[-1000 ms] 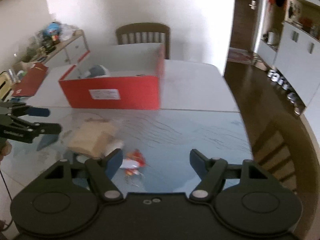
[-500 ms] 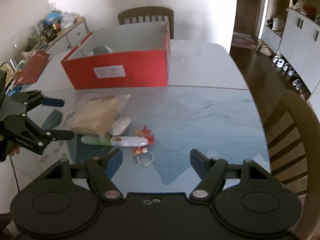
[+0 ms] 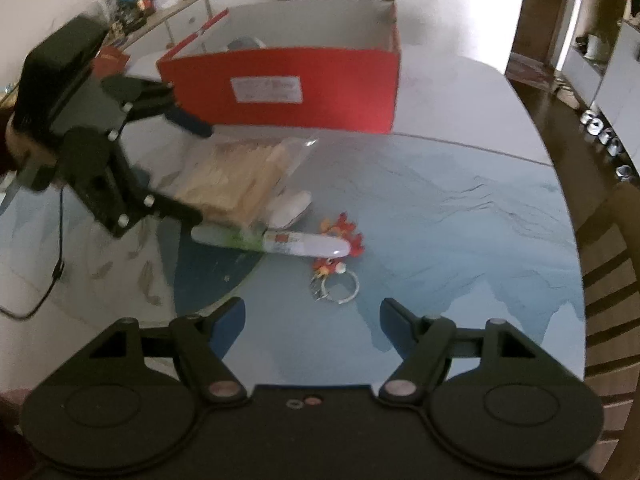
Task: Organize objects
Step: 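Grasp the bread packet with the left gripper while the right gripper grasps the green marker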
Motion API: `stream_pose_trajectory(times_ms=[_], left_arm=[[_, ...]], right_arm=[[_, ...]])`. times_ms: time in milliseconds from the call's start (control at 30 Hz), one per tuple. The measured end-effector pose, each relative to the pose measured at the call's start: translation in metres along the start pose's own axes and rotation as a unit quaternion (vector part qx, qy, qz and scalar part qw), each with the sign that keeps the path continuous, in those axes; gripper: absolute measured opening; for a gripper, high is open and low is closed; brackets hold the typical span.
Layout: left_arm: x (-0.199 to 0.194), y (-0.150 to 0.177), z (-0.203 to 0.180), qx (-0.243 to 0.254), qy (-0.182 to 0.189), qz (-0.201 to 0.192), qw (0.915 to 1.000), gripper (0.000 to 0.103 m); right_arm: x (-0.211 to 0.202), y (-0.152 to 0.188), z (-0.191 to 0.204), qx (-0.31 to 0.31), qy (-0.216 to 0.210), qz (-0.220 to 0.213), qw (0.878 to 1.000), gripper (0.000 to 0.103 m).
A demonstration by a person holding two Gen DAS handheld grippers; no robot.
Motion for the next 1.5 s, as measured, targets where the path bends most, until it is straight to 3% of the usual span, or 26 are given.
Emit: stream_pose_trajectory(times_ms=[333, 633, 800, 967, 1300, 1500], left_arm=[[0.023, -0.011, 0.014, 0.007, 0.031, 0.033, 0.9989, 0.103], [0.023, -0.003, 0.015, -0.027, 0.032, 0.012, 0.9991, 0.103], [0.016, 0.006, 0.018, -0.068, 0.031, -0.002, 0.9972, 0.091], [0.009, 0.018, 0.021, -0.106, 0.029, -0.013, 0.9939, 0.087], [-0.007, 0.053, 0.019, -0.236, 0.025, -0.050, 0.9702, 0.080], [-0.009, 0.074, 0.005, -0.294, 0.015, -0.055, 0.9540, 0.079]], right_arm=[[0.018, -0.008, 0.010, -0.018, -0.015, 0.019, 1.000, 0.074], [0.028, -0.029, 0.012, -0.049, -0.005, 0.015, 0.999, 0.074], [0.037, -0.041, 0.009, -0.067, 0.004, 0.014, 0.998, 0.074], [0.041, -0.053, 0.010, -0.107, 0.006, 0.004, 0.994, 0.074], [0.055, -0.053, 0.022, -0.146, -0.025, 0.028, 0.989, 0.075], [0.047, -0.030, 0.053, -0.222, -0.038, 0.039, 0.974, 0.075]])
Point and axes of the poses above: each gripper's, at about its wrist camera, not at the fingertips, and x roughly the way its jaws point, z to its left, y to its underside, the point moved 3 cm from there along x, roughly the way its jaws point, and after that the axes turned 14 degrees about z, right-handed, at the moved point
